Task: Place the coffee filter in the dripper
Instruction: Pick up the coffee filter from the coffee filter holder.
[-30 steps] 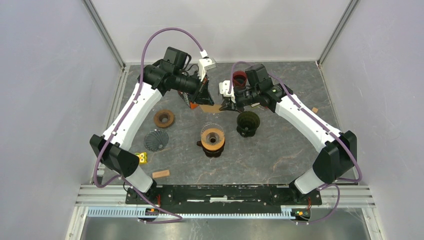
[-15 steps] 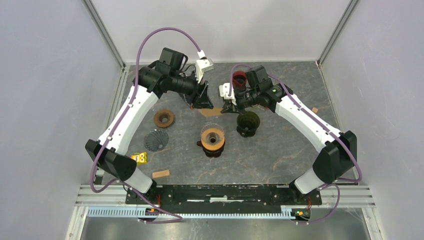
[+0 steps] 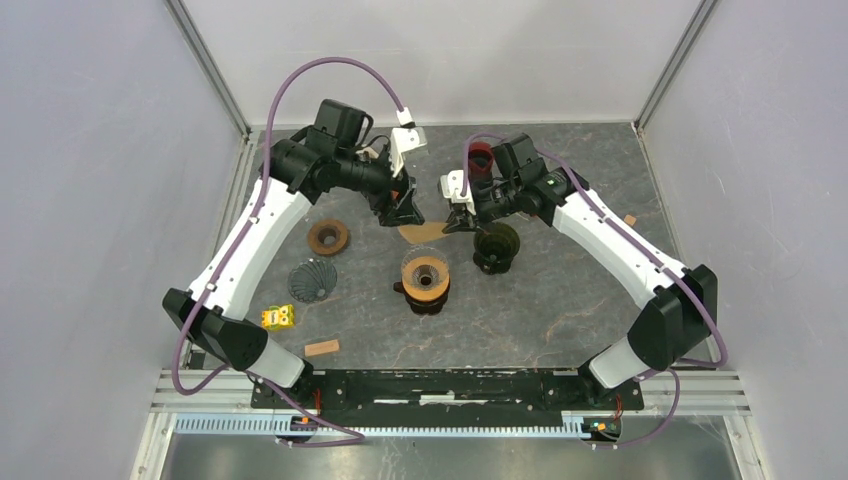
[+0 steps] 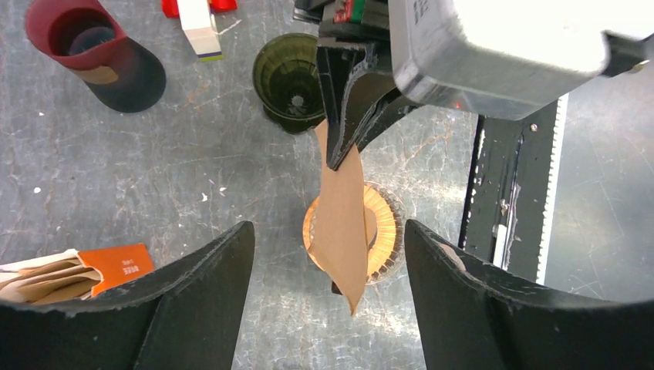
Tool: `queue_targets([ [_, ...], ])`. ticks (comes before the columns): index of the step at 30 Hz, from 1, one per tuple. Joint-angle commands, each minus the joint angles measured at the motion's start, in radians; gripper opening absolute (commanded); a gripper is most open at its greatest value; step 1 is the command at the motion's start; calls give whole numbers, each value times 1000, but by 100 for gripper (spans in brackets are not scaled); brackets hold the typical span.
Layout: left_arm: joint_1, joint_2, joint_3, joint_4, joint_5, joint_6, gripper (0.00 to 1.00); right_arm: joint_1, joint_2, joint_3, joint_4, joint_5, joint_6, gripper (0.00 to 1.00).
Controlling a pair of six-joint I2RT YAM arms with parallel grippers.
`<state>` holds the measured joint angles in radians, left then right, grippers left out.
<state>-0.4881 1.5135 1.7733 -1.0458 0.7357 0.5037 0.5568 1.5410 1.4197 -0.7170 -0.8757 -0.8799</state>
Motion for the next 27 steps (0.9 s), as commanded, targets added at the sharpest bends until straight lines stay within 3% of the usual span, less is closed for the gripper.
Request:
queue_targets([
  [1,-28,-20,-27,4,2,47,78,11,-53,27,-4,-32,-24,0],
  [27,-37,15,6,4,-27,-24,72,29,-88,-31,4,31,-62,0],
])
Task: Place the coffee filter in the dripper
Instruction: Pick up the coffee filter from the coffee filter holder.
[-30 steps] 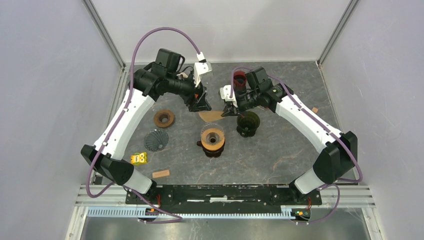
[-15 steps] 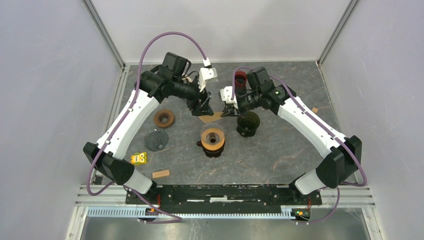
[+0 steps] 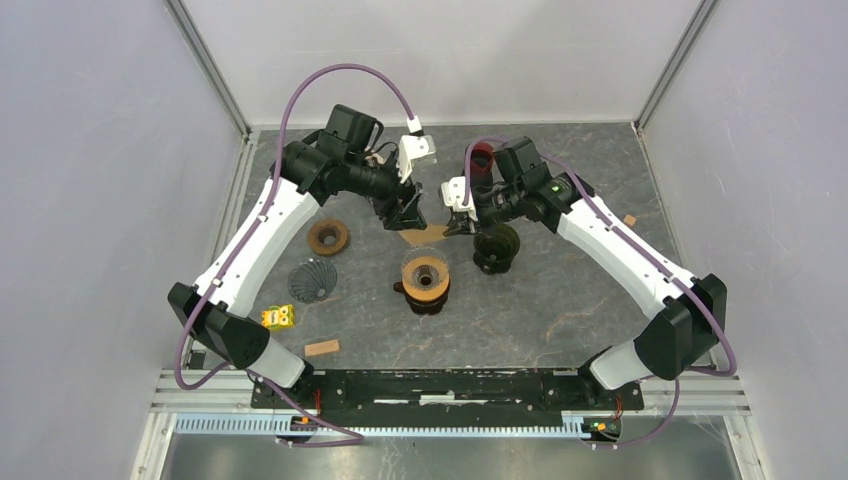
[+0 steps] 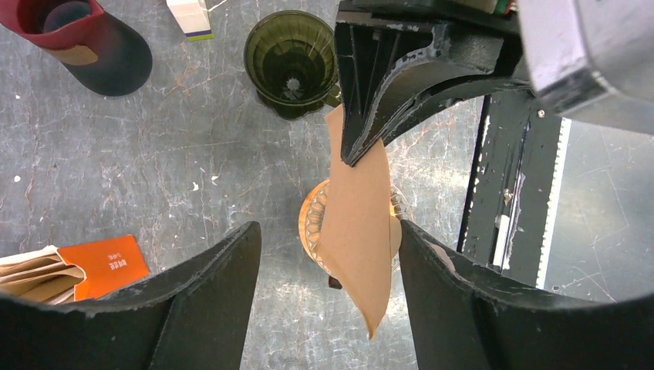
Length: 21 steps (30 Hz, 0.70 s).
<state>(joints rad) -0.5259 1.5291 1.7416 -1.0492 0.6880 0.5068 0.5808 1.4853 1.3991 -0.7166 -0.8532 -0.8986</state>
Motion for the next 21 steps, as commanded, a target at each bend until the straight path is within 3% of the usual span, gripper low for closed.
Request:
queue_targets([
  [1,2,1,41,8,26,-32,72,5,-32,-13,4,13,-44,0],
  [21,6,18,33,8,22,-40,68,17,-42,-18,-4,16,-57,0],
])
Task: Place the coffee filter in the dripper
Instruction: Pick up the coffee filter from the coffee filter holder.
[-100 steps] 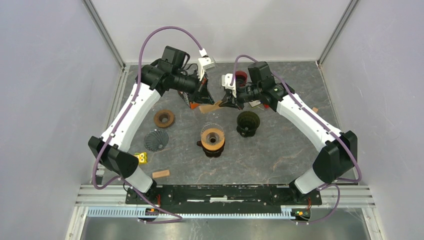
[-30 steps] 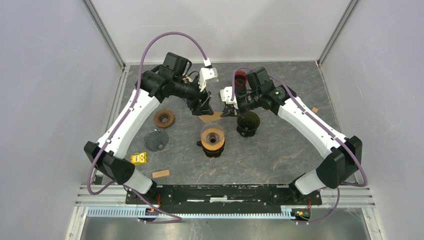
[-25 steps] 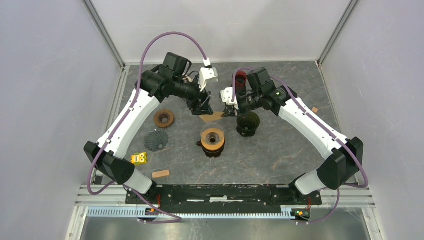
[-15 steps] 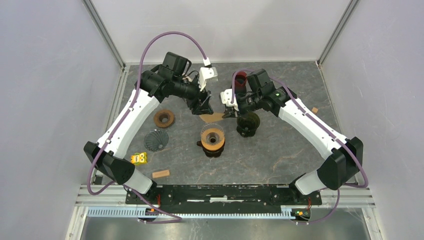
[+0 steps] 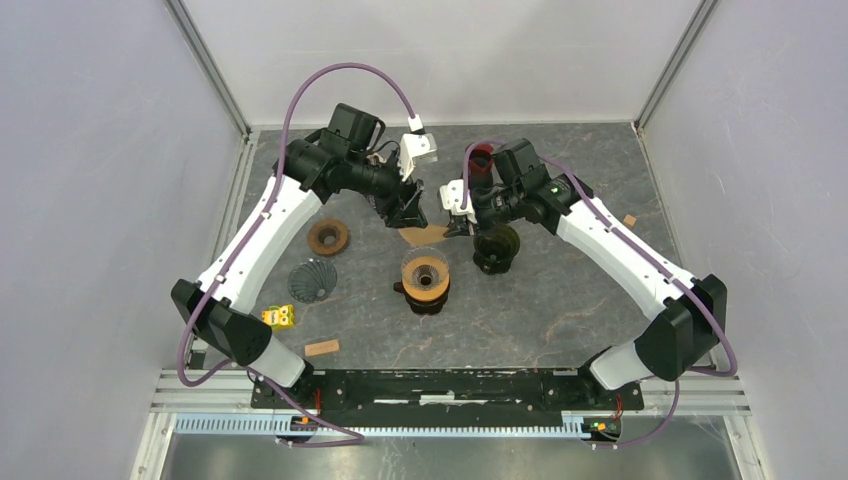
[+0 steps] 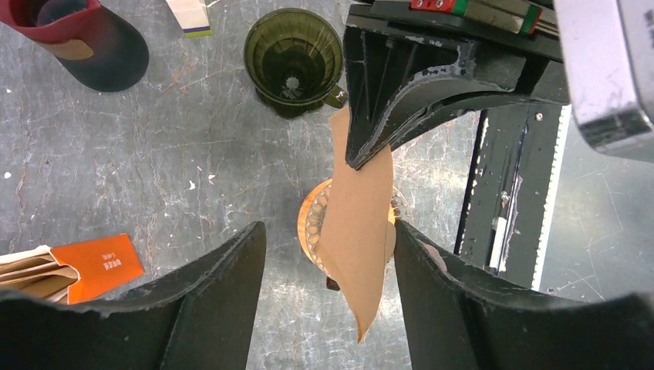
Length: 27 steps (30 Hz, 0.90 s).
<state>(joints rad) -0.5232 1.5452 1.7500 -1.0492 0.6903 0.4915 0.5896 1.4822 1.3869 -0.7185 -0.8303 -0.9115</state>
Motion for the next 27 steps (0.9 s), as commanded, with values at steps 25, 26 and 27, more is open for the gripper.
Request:
queue_targets([
  [25,23,-40,48,1,111,-33,46,15,-50,-39,21,19,-24,0],
  [26,26,-44,45,21,106,-50,46,15,-53,-41,20,17,-28,0],
  [27,26,-48,39,39,99,-69,46,15,-56,-46,17,16,-31,0],
])
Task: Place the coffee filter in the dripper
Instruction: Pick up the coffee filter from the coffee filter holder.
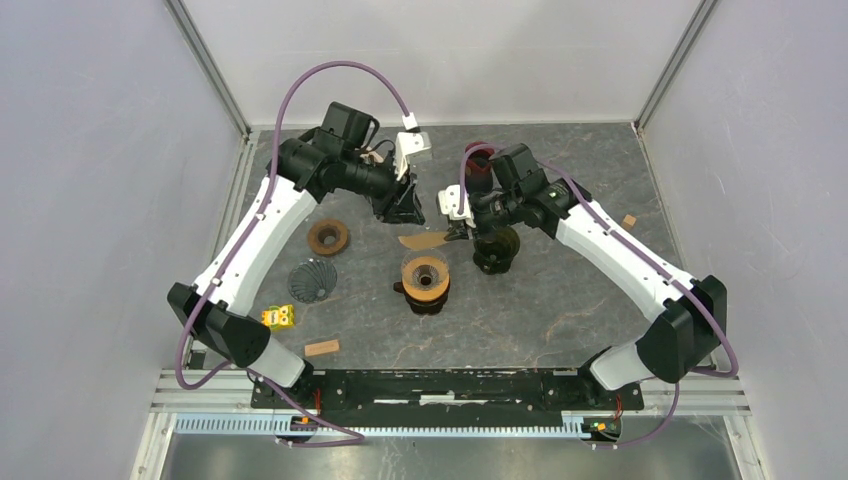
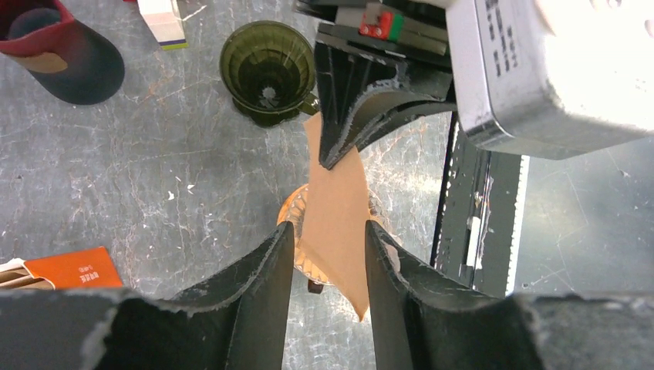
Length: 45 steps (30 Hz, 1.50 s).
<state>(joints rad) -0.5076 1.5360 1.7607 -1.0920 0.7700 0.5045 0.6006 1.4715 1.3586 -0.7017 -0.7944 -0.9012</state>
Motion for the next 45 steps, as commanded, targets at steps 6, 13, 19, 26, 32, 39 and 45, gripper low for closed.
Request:
queue_targets([
  [6,9,-56,-24,109,31,-89,46,5,-54,-17,-5,-28,-46,0],
  [13,1,-73,-90,107,88,-78,53,3,-51,-1,-19,-34,-48,0],
  [19,-6,-65,-96,109,77,-74,52,5,-45,10,-27,-38,-50,0],
  [26,-11,-54,-105,109,61,-61,52,4,-35,21,-31,-41,-50,0],
  [32,-15,-50,-120,109,61,-55,52,5,-27,27,-25,-39,-40,0],
  [39,-14,-54,-127,109,76,-57,52,5,-17,32,-6,-13,-7,0],
  [45,-17,-51,-137,109,77,-53,52,5,-12,36,3,-7,8,0],
])
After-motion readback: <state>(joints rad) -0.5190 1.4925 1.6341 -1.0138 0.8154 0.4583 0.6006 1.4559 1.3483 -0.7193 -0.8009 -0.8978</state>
